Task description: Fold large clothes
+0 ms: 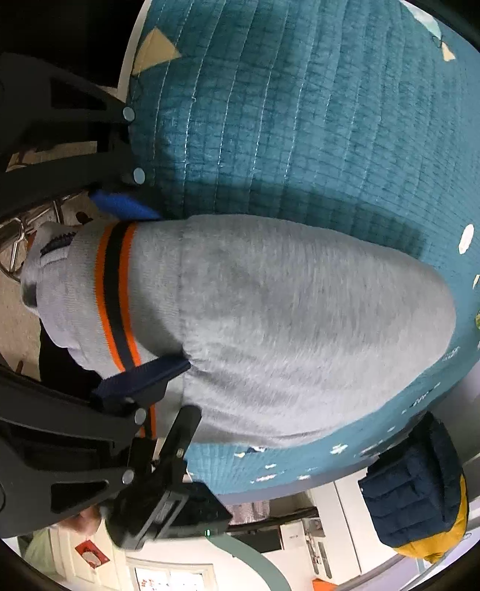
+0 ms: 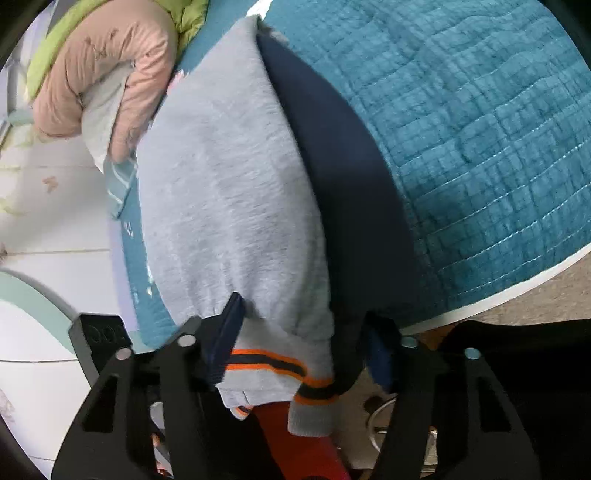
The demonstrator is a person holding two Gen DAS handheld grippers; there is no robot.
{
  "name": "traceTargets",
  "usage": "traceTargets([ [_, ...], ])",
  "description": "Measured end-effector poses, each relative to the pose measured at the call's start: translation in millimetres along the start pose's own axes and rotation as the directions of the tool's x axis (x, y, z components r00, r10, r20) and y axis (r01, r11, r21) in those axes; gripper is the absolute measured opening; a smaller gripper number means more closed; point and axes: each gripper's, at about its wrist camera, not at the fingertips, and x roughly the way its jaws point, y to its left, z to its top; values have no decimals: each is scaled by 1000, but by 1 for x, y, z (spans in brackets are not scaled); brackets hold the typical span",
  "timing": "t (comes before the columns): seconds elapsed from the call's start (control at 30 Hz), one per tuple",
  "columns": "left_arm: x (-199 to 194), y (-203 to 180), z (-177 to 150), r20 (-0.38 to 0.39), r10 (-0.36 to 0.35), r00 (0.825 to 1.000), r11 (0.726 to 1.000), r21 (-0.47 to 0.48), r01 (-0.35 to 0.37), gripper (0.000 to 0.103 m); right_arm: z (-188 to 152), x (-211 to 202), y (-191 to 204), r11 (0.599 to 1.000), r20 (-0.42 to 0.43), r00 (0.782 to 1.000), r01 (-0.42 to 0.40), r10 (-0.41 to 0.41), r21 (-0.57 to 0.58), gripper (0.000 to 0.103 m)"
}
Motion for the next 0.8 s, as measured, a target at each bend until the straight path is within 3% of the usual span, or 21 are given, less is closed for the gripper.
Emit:
traceTargets([
  [0.13, 8, -2, 1, -9, 29, 1000, 1000, -3, -29, 68, 3, 10, 0, 1000, 7, 1000, 1, -1, 21, 60],
  [0.2, 6, -9, 1, -5, 55, 998, 998, 31, -55, 64, 4, 8, 8, 1000, 1, 1000, 3, -3, 5, 49],
  [0.23, 5, -15, 0, 1, 68, 998, 996, 49, -68, 59, 4, 6, 11, 1000, 0, 1000, -26, 26, 7, 35],
  [0.27, 1, -22, -1, 18, 76, 997, 994, 75, -77, 55, 3, 1, 18, 999, 10, 999, -48, 48, -2, 33],
  [0.47, -46, -45, 9, 123, 52, 991, 985, 158, -71, 42, 5, -14, 62, 992, 51, 992, -109, 113, -65, 30],
  [0.8, -127, -43, 39, 249, 72, 966, 965, 227, -131, 41, 13, -10, 158, 954, 19, 988, -141, 151, -264, 30],
])
